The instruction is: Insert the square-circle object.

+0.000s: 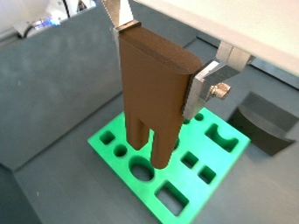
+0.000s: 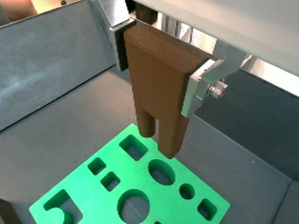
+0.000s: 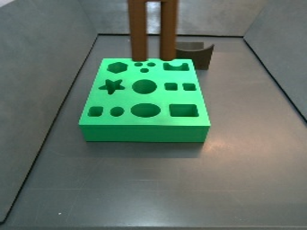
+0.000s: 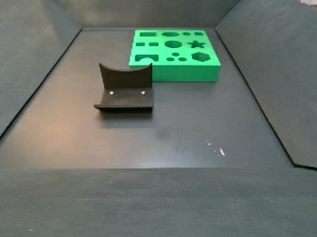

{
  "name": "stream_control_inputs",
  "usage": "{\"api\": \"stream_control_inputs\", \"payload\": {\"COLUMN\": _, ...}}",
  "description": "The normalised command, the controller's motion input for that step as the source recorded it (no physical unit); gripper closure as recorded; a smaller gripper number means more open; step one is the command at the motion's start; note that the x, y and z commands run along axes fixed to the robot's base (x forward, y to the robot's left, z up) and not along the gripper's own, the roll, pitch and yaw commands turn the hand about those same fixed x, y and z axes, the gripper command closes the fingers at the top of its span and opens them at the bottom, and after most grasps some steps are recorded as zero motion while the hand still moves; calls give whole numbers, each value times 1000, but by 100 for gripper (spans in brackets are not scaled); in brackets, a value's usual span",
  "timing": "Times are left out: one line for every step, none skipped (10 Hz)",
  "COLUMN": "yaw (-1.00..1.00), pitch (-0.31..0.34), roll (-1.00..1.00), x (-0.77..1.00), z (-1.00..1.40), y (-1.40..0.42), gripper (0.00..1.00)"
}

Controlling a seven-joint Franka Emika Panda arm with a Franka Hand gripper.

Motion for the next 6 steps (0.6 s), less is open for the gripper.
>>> {"api": "stream_control_inputs", "payload": {"yaw": 0, "pitch": -64, "roll": 360, "x": -631, "z": -554, "y": -100, "gripper": 100}}
{"api": "stream_control_inputs", "payload": {"yaw": 0, "pitch": -80, "roll": 237, "x": -691, "z": -757, "y": -160, "gripper": 100}}
{"api": "stream_control_inputs", "payload": {"yaw": 0, "pitch": -114, "roll": 143, "x": -560, "z": -871, "y": -131, "gripper": 100}}
{"api": "stream_control_inputs", "payload": {"yaw": 14, "pitch": -119, "roll": 109, "x": -383, "z": -769, "y": -126, "gripper": 100}}
{"api": "stream_control_inputs", "payload": {"yaw": 40, "pitch": -100, "roll": 80, "x": -226, "z": -620, "y": -51, "gripper": 100}}
{"api": "stream_control_inputs", "payload": {"yaw": 0, "pitch": -37, "roll": 156, "x": -257, "z": -640, "y": -80, "gripper": 100}}
